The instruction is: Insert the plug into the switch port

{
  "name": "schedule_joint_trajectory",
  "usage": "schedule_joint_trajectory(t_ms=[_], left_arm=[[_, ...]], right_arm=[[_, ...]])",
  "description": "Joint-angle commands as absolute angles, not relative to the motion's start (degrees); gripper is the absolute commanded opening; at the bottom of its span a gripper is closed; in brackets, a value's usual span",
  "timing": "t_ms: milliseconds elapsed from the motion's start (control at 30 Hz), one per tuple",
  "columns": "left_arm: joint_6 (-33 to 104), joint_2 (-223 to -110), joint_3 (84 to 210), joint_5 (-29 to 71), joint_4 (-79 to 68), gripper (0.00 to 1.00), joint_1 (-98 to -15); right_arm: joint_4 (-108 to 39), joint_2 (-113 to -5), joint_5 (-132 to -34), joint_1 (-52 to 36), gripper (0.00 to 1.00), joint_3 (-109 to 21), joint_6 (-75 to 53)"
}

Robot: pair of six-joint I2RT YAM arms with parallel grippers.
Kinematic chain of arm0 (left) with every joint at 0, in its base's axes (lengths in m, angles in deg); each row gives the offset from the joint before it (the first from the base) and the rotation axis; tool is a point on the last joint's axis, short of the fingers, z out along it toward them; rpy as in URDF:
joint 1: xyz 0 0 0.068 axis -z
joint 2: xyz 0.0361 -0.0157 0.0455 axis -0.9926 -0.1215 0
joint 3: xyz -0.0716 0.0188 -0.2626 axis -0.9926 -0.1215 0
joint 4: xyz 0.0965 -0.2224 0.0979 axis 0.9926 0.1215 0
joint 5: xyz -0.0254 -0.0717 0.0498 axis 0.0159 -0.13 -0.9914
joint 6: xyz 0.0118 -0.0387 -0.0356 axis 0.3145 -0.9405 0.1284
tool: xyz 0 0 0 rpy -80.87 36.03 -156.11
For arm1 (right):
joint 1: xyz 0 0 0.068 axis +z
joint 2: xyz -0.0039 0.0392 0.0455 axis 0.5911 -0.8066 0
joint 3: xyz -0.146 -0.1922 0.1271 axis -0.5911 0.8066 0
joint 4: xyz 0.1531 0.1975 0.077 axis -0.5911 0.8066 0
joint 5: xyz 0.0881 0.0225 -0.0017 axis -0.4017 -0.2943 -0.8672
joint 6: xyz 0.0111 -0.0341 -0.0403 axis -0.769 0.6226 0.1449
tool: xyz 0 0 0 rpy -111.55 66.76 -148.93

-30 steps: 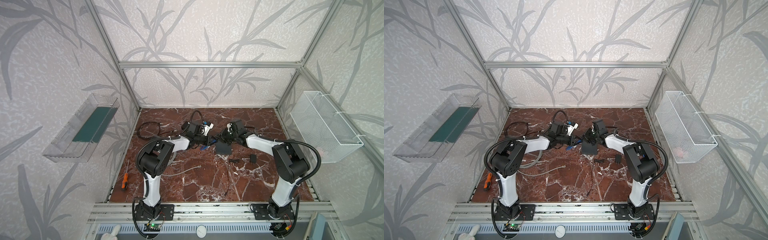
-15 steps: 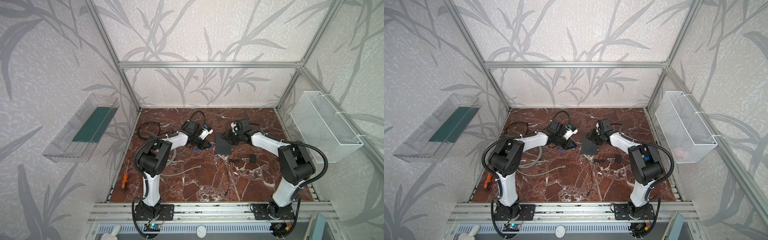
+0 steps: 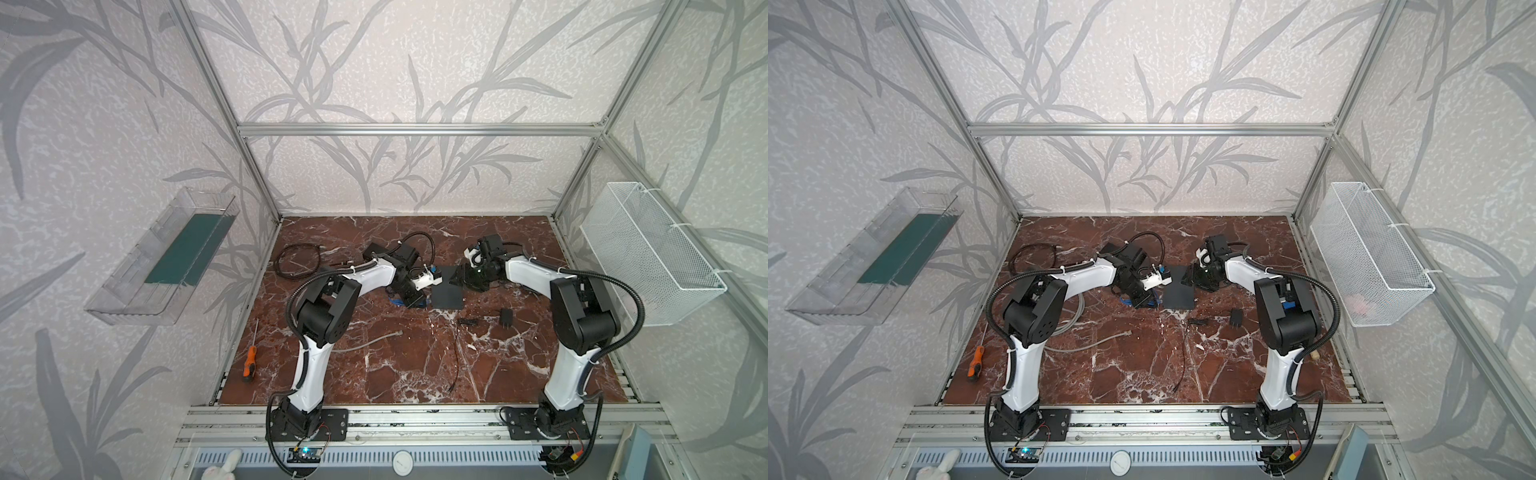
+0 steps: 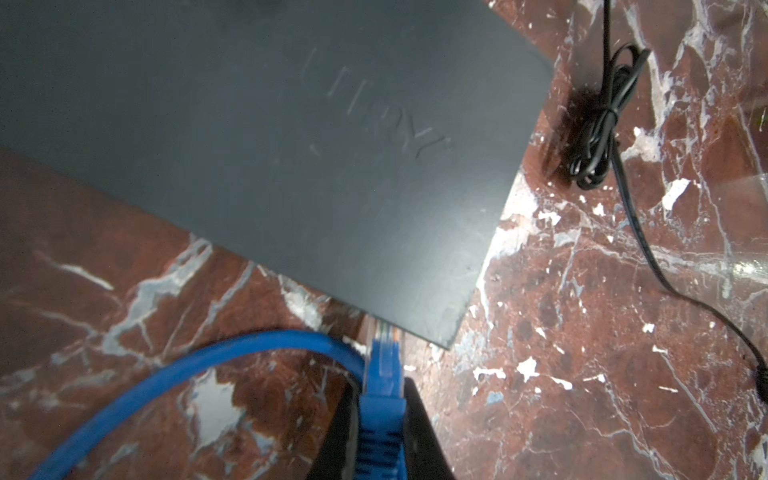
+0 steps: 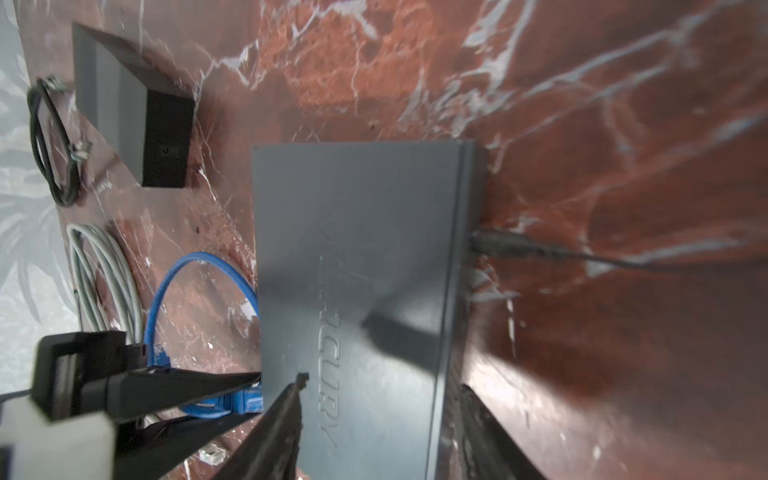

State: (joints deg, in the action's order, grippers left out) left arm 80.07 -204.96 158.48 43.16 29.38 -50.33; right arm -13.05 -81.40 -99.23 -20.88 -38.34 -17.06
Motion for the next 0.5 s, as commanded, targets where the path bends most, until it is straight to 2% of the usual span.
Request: schedule_joint_trajectory(t_ms=[0,233,467], left_arm=[[81.91,-206.32,158.34,41.8,30.68,0.11,-48.78],[77.5,-202.74,151.93,40.26,18.95,0.11,-46.1],[74.46,-200.04,145.78,34.45,6.65,0.11,-45.12]], right_arm=[[-8.89,-84.31,-102.25,-20.85,0.58,-41.67,-11.99],[-3.94,-89.44,-106.83,-22.81,0.49,-44.12,-5.84],[-0.34,-91.19,-107.97,-23.97,0.48,-44.59,-5.26]])
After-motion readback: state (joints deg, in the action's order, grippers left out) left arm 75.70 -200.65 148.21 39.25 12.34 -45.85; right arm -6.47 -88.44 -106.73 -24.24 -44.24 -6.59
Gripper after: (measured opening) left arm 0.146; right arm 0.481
